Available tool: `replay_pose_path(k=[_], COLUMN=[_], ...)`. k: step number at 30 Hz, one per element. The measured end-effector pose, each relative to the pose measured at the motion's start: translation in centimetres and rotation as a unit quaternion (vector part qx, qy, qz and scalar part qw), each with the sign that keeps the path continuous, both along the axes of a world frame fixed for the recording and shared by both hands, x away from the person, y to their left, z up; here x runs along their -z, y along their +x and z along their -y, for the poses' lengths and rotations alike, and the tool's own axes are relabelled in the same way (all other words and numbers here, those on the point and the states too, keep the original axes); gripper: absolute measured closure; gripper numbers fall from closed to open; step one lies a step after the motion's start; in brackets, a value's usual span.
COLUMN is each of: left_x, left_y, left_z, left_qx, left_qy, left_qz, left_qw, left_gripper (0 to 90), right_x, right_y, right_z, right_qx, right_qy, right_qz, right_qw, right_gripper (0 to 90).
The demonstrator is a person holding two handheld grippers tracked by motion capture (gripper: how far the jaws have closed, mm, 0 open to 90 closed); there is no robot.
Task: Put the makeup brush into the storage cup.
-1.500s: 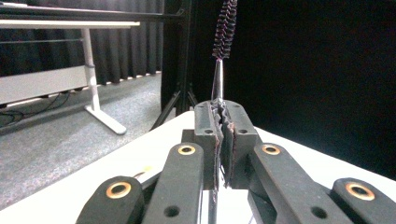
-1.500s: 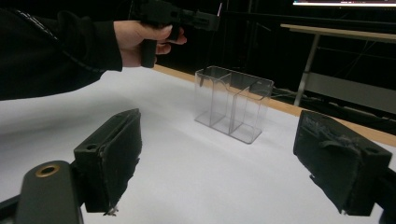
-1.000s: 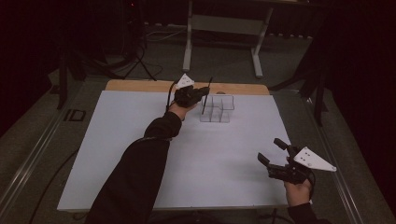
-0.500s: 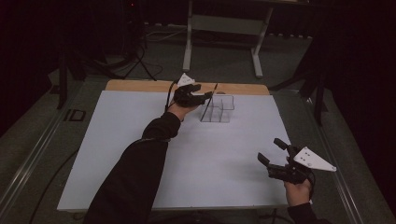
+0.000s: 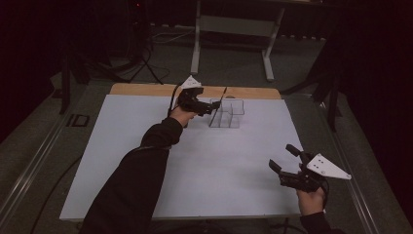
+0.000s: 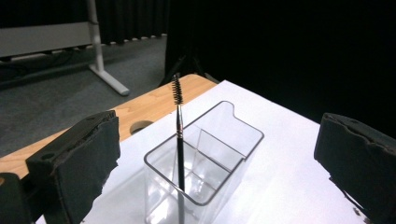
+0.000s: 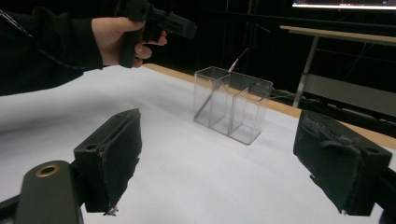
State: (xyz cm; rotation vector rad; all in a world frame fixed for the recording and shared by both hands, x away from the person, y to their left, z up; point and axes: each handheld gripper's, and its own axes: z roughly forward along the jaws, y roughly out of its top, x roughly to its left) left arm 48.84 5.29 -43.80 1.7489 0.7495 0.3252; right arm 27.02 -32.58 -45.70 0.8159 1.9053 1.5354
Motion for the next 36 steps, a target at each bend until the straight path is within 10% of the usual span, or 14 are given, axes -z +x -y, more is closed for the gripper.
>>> replay_pose_path(k=[21, 36], left_x=[-3.0, -1.9], left_y=[-4.6, -9.3], left_z=[-3.6, -6.5], left_qx=[0.037, 0.049], left_qy=[-0.041, -0.034], left_qz=[0.014, 0.01], left_qw=[0.9984, 0.9982], left_gripper=[0.4, 0.4], right_x=[0.1, 0.1], right_y=[0.1, 0.1], right_z=[0.1, 0.1], right_qx=[0.01, 0.009], right_qy=[0.004, 0.002], right_qz=[-0.008, -0.011], right_qw=[0.9999, 0.9999], right_gripper=[15.1, 15.1])
